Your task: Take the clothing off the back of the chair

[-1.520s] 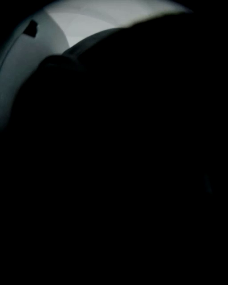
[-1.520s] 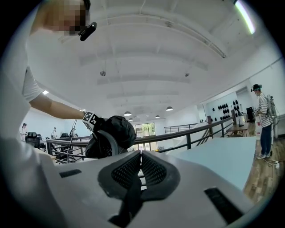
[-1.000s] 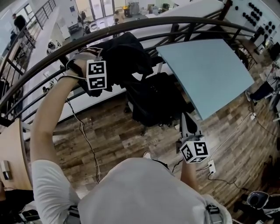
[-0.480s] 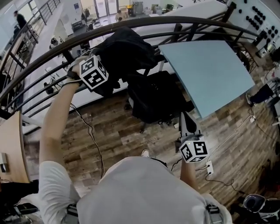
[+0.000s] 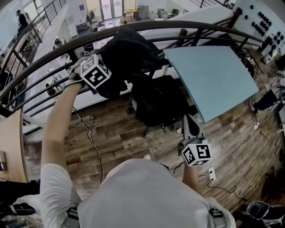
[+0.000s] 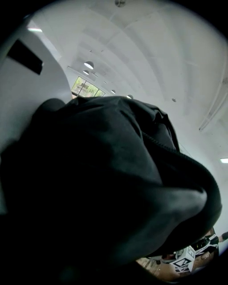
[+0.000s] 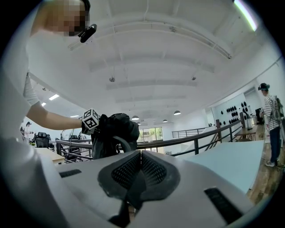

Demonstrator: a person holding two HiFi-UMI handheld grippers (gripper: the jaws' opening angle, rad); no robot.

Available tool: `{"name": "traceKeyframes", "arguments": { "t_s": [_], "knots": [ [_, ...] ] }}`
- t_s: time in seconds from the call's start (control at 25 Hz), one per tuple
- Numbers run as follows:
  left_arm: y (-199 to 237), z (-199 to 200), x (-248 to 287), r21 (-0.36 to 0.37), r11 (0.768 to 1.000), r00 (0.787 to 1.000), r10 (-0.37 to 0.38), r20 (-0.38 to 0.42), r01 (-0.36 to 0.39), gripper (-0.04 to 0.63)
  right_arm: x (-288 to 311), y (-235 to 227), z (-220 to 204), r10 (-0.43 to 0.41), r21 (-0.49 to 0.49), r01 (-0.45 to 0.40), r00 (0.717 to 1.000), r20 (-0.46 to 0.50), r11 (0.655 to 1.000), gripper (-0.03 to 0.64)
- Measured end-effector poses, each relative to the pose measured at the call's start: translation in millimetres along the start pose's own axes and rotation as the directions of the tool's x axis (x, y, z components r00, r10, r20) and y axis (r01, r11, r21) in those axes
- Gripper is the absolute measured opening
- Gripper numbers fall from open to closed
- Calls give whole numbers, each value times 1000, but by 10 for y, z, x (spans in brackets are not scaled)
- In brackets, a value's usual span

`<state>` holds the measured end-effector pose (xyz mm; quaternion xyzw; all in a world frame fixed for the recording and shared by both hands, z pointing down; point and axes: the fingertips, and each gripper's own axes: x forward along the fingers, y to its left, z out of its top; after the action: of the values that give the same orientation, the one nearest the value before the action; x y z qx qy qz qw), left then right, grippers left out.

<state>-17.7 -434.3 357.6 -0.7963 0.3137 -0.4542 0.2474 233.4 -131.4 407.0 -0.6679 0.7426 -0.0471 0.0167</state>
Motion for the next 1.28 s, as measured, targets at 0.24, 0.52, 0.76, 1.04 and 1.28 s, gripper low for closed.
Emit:
{"name": "traceKeyframes", "arguments": {
  "t_s": [0.24, 0.52, 0.76, 1.04, 1.28],
  "knots": [
    [36, 20, -151, -27, 999, 1000, 21, 14, -21, 117, -106, -12, 23, -10, 3, 10, 1000, 9, 1000, 20],
    [94, 79, -353, -83, 996, 998, 22, 56, -17, 117, -163, 52, 78, 2, 0, -2, 1000, 19, 1000, 20],
    [116, 181, -539, -151, 988, 995, 47, 86, -34, 117, -279, 93, 92, 13, -7, -13, 1000, 20, 1000, 20],
    [152, 400, -736, -224, 973, 986, 91, 141, -58, 116, -436, 140, 47, 16, -6, -16, 1000, 25, 1000, 20],
    [188, 622, -889, -401, 916, 962, 130, 239, -24, 115, -444, 173, -21, 28, 8, -28, 999, 17, 1000, 20]
  ]
}}
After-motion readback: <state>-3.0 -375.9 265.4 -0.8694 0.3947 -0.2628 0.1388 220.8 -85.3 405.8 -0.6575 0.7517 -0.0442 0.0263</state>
